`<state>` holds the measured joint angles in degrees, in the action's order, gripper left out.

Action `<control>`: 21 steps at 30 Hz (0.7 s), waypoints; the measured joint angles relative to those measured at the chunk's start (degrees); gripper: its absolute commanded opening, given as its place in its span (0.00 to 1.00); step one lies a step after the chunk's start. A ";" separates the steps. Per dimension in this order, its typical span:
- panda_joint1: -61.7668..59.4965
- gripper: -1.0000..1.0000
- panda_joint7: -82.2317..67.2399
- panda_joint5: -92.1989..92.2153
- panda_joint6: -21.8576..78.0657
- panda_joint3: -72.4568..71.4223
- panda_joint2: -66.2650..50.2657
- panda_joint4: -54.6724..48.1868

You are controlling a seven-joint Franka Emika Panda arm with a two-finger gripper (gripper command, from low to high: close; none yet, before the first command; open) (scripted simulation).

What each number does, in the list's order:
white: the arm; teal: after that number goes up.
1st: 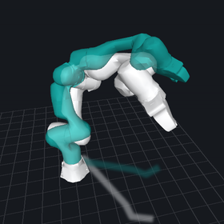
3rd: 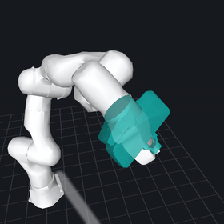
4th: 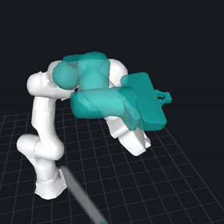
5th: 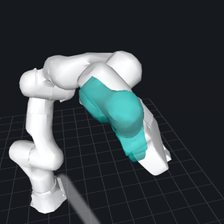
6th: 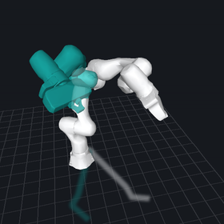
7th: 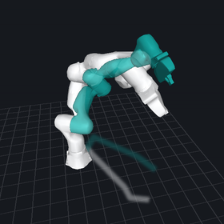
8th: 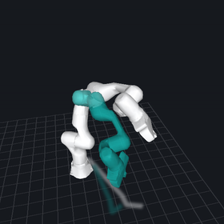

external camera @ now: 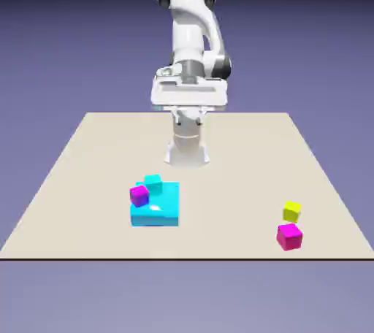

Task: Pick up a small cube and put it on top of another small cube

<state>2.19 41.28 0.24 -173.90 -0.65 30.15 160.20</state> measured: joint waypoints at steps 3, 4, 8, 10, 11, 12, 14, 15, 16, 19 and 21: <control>3.73 0.50 -2.93 0.59 0.26 -1.61 -6.23 -1.99; 4.97 0.50 -3.91 0.79 0.35 -2.14 -8.31 -2.65; 9.93 0.50 -7.82 1.58 0.70 -4.28 -16.61 -5.30; 12.41 0.50 -9.78 1.97 0.87 -5.35 -20.76 -6.62; 13.62 0.50 -10.75 2.17 0.96 -5.89 -22.84 -7.28; 15.00 0.50 -11.73 2.37 1.05 -6.43 -24.92 -7.94; 17.59 0.50 -13.69 2.76 1.22 -7.50 -29.07 -9.27; 18.32 0.50 -14.67 2.96 1.31 -8.03 -31.15 -9.93; 20.48 0.50 -15.64 3.15 1.40 -8.57 -33.22 -10.59; 23.58 0.50 -18.58 3.75 1.66 -10.17 -39.45 -12.58; 26.07 0.50 -20.53 4.14 1.83 -11.24 -43.61 -13.90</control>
<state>28.26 20.75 4.38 -172.07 -11.89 -13.45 146.30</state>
